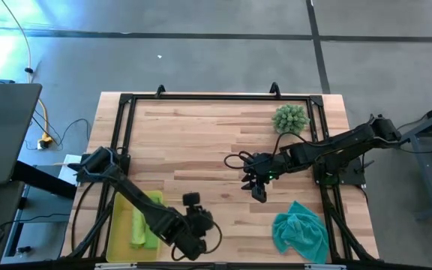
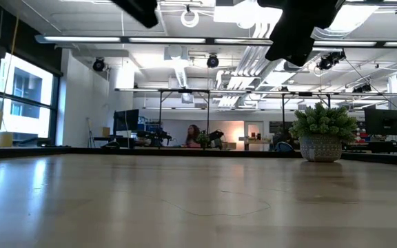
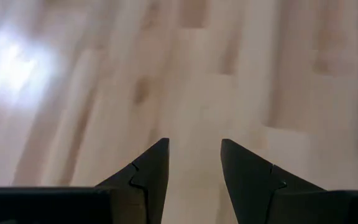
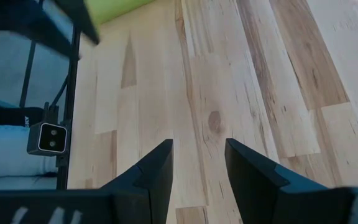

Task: Roll microfiber towels into tight, uniform cylinder then place into a basket
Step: Fold the blue microfiber towel

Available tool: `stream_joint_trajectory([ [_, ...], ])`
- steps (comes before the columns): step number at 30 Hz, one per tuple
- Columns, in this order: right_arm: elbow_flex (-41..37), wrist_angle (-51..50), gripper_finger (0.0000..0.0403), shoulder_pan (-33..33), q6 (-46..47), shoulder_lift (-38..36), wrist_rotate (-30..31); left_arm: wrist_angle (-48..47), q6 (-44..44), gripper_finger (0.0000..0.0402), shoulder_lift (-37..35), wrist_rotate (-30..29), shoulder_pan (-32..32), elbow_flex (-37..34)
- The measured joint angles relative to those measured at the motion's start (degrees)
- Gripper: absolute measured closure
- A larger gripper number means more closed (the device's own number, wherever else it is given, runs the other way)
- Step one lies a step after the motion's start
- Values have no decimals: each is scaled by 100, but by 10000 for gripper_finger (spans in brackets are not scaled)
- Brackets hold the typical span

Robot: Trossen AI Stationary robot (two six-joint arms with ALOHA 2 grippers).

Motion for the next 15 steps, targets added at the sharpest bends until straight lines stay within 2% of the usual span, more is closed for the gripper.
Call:
stream_joint_trajectory([
  [4,2,-4,263,0,-1,-2,0,166,862,269,-137,332,115,5],
  [11,4,14,263,0,0,-4,0,-110,1263,271,-579,229,316,-46],
  [15,4,15,263,0,0,-4,0,-247,1583,271,-713,357,372,-55],
])
